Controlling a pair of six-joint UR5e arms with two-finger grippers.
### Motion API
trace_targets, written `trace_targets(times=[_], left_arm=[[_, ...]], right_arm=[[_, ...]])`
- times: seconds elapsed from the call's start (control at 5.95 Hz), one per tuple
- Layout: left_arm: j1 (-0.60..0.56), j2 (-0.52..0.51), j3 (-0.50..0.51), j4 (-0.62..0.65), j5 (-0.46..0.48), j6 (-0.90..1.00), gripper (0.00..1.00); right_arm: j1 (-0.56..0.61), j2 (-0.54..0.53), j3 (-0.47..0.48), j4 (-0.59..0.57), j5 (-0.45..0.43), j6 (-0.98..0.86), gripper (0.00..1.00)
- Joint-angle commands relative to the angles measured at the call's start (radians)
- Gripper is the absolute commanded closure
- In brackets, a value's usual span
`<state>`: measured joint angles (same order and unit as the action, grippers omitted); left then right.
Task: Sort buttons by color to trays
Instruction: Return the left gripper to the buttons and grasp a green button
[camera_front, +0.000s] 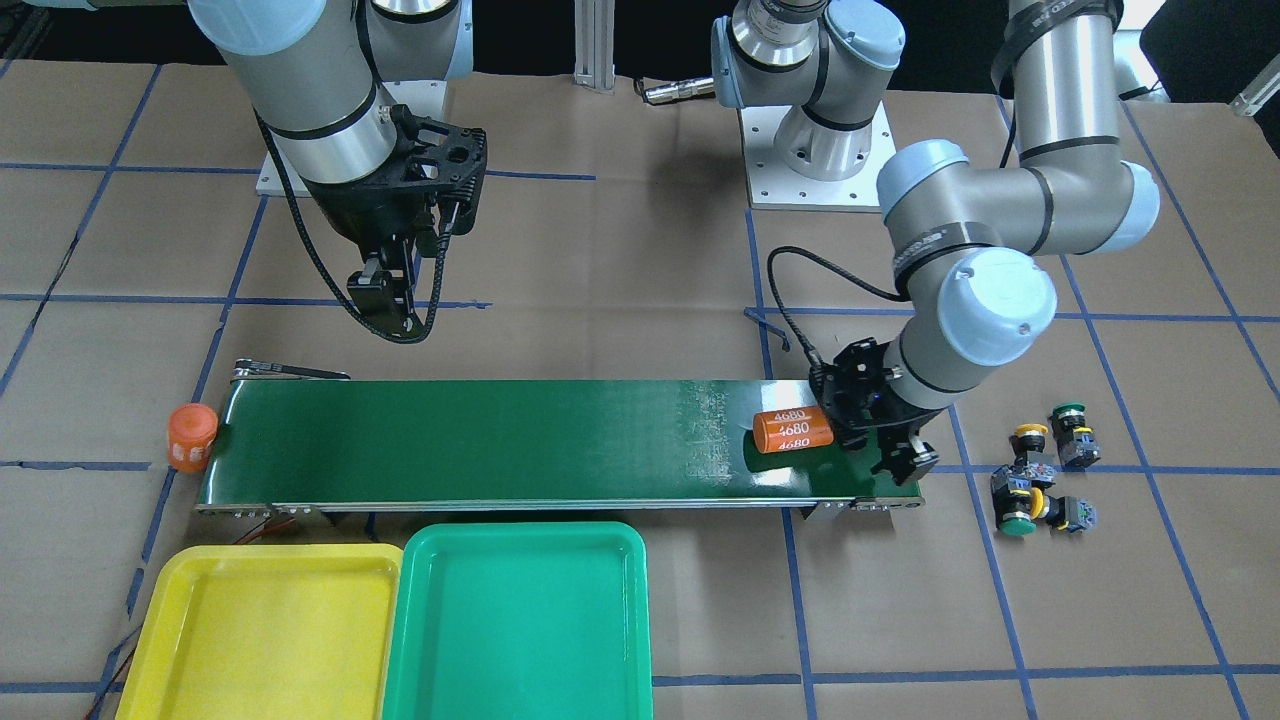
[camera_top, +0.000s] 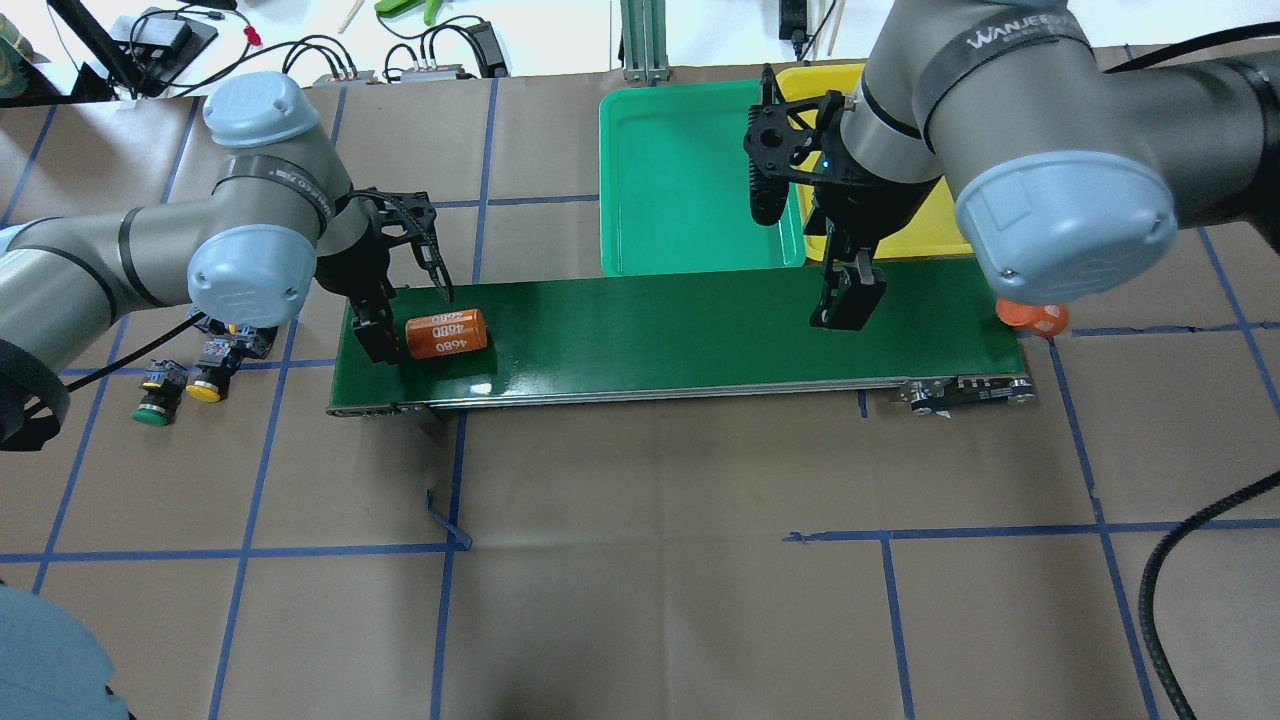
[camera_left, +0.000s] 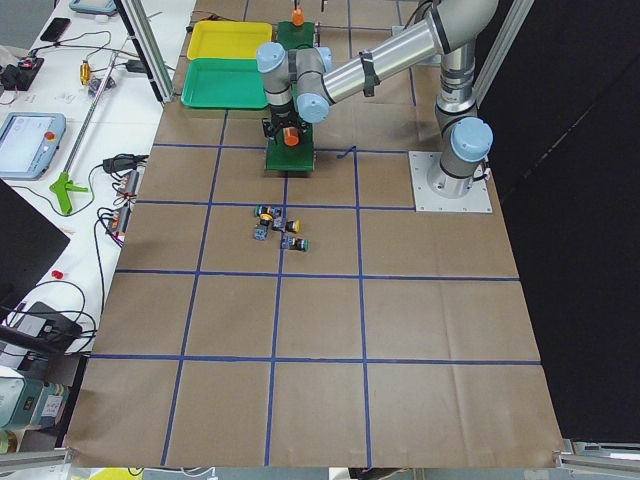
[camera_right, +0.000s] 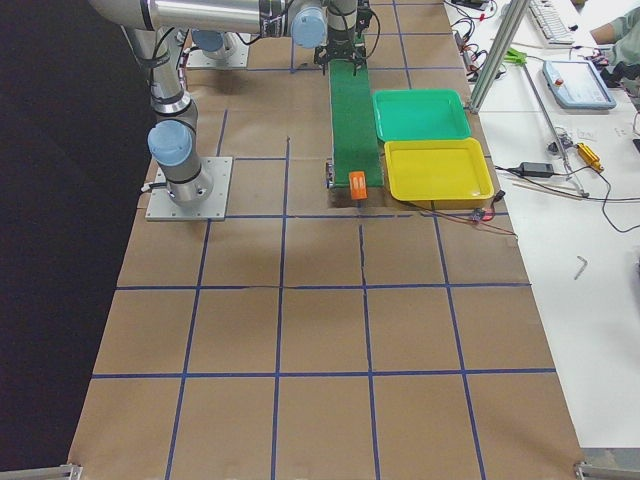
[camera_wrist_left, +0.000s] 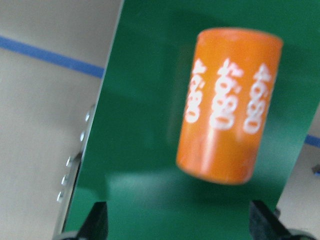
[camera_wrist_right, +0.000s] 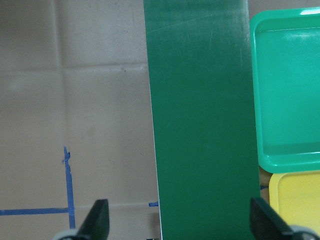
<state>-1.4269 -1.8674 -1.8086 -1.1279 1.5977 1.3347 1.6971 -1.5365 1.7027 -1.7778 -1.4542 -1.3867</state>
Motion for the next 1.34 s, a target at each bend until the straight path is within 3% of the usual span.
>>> trace_targets(times=[0.0, 0.5, 0.67, 1.18], left_arm=[[0.168, 0.033, 0.002, -0.009, 0.005, -0.019, 0.02], [0.403, 0.001, -0.005, 0.043, -0.001, -0.06, 0.02], [0.478, -0.054, 0.003, 0.072, 0.001, -0.063, 0.02], [0.546, -0.153, 0.015, 0.141, 0.002, -0.063, 0.06]], right_arm=[[0.001, 0.0, 0.0, 0.001, 0.0, 0.0, 0.0], [0.001, -0.002, 0.0, 0.001, 0.005, 0.0, 0.0], [0.001, -0.002, 0.0, 0.001, 0.002, 0.0, 0.0], [0.0, -0.002, -0.002, 0.001, -0.003, -0.002, 0.0]])
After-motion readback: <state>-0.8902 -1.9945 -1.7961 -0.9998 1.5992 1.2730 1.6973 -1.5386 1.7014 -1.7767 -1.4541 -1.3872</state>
